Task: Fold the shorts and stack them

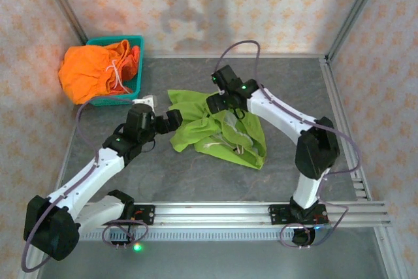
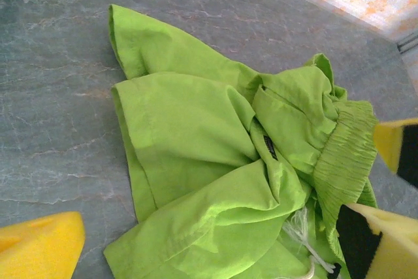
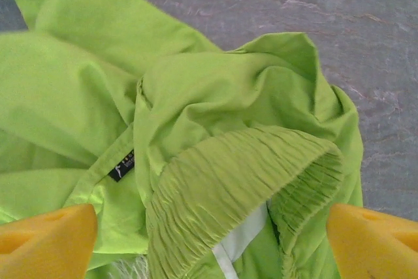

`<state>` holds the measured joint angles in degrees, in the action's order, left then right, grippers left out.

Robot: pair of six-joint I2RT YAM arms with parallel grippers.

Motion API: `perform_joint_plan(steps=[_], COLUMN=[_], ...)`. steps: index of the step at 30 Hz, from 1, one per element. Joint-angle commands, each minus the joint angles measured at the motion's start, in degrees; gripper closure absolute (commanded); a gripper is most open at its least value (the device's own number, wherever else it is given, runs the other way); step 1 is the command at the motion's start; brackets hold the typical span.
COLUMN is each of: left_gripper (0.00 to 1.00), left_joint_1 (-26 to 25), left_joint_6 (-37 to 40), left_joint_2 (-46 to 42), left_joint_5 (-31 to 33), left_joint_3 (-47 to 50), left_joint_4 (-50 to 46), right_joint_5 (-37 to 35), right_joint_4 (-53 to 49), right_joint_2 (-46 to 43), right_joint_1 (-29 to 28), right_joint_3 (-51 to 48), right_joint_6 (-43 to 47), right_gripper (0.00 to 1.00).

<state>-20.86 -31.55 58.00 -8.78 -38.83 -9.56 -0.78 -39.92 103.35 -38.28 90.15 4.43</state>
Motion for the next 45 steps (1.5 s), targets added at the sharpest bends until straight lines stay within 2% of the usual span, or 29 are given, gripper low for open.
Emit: perform_joint_plan(steps=[1,7,11,14,17,19,23,25,26,32,38,45], left_gripper=[0.0,0.0,0.0,0.0,0.0,0.0,0.0,0.0,0.0,0.1,0.24,0.37], left_joint_1=[0.64,1.06,1.12,1.3,1.49,1.62,2.19,2.89,3.41,8.39,8.51,8.48], left_joint_6=[-0.83,-1.22,-1.27,-1.39,-1.79,-2.0,-2.77,-3.01,-3.07,-5.75,-7.53,-6.95], left_joint_2=[-1.13,-0.43,-0.51,-0.78,-0.79,-0.67,-0.04,1.05,2.07,12.73,25.38,36.39], left_joint_5=[-0.02,-0.19,-0.05,0.12,0.4,0.51,1.29,1.02,0.79,-6.53,-12.01,-13.49], left_joint_3=[1.52,2.43,2.7,3.05,3.41,3.5,3.21,2.3,1.66,-3.24,-8.95,-13.26], left_joint_4=[0.5,1.65,1.6,1.58,1.68,1.74,1.6,1.57,1.58,5.24,9.86,11.12], right_joint_5=[-6.56,-12.25,-15.36,-16.59,-16.66,-16.73,-17.93,-17.7,-17.62,-13.91,-12.14,-11.88], right_joint_4=[-7.98,-9.65,-11.79,-11.18,-10.22,-10.64,-10.63,-10.25,-10.01,-6.07,-4.64,-3.36], right_joint_2=[1.19,3.82,7.52,9.08,10.91,12.65,13.85,12.74,11.75,4.11,2.72,2.22], right_joint_1=[-1.01,-5.08,-5.86,-5.89,-5.91,-5.84,-5.67,-5.21,-4.87,-2.53,-2.24,-2.02], right_joint_3=[2.75,3.86,6.06,6.62,7.08,7.99,8.82,8.82,8.73,5.36,3.15,1.01], right_joint_6=[6.98,11.6,12.45,12.93,13.32,13.19,12.46,11.99,11.71,10.28,9.55,9.39], right_gripper=[0.13,0.16,0.19,0.24,0.33,0.42,0.84,0.97,1.0,1.0,1.0,1.0])
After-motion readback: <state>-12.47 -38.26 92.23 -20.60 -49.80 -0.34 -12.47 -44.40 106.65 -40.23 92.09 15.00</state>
